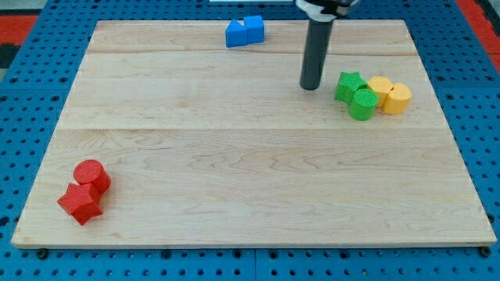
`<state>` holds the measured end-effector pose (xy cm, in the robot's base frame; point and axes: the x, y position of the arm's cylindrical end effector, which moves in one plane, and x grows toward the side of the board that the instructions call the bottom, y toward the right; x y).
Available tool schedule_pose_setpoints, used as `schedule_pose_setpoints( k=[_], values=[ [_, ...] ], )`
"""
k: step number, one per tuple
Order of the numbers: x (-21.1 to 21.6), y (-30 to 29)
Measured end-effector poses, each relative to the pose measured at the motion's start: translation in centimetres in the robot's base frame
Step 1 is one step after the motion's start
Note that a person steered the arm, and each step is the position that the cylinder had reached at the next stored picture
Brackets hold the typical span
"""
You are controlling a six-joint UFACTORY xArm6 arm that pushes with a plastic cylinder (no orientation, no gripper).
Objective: Nudge the red star right a bit
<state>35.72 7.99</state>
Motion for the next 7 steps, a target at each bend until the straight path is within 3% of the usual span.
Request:
schedule_pose_setpoints(
  k=[2, 6, 7],
  values=[
    [1.6, -0.6],
    [20.6, -1.5],
    [26.1, -6.2]
  ],
)
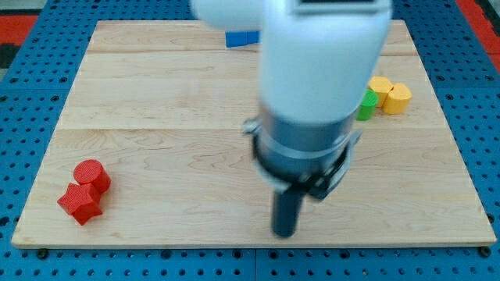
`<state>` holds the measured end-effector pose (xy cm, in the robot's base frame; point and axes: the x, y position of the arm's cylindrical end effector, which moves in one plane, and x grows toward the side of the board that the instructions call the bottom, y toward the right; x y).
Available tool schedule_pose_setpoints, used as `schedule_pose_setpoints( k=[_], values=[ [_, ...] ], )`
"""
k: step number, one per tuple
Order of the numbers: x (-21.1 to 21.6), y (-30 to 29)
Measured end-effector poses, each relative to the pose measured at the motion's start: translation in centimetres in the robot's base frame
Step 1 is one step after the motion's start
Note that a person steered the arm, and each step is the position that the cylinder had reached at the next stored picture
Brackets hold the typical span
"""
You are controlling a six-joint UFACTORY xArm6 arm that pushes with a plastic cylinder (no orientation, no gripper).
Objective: Nudge the red star right a bit
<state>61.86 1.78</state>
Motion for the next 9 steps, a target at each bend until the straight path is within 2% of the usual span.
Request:
schedule_pose_setpoints(
  k=[2, 6, 7, 8, 9],
  values=[
    [0.0, -2.8],
    [0.0, -27.0],
    [-3.0, -29.4],
    [-5.0, -27.7],
    [-4.9, -25.7]
  ],
)
